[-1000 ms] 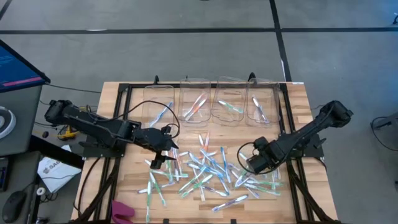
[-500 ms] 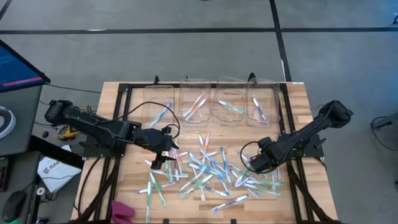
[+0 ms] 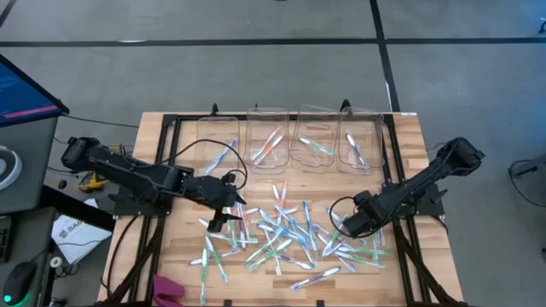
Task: Pick & Place Toothbrushes
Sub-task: Put the green toothbrush into the middle right transparent bin
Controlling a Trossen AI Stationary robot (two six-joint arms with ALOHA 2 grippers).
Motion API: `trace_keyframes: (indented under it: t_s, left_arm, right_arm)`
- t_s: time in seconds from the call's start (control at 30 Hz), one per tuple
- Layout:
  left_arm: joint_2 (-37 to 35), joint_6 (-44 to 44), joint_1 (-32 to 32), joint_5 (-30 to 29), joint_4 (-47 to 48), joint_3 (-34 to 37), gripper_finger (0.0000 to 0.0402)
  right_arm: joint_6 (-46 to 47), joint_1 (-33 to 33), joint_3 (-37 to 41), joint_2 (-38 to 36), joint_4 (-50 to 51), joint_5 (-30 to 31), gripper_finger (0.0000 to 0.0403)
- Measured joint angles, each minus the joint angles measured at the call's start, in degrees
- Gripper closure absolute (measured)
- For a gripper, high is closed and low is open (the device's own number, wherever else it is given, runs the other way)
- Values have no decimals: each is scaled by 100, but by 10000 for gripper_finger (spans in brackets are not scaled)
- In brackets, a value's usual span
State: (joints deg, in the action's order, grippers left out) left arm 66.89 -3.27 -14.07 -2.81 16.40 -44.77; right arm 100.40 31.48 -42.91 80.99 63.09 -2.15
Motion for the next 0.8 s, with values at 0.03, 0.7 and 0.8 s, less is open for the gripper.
trace_keyframes:
  t_s: [0.03, 0.7, 0.8]
  left_arm:
    - [0, 0, -2, 0, -2, 0, 169]
    - [0, 0, 0, 0, -67, 0, 169]
    - [0, 0, 0, 0, -74, 0, 169]
  right_arm:
    - [6, 0, 2, 0, 22, 0, 137]
    - [310, -15, 493, -2, -342, 197, 137]
    - [312, -15, 593, -2, -490, 197, 137]
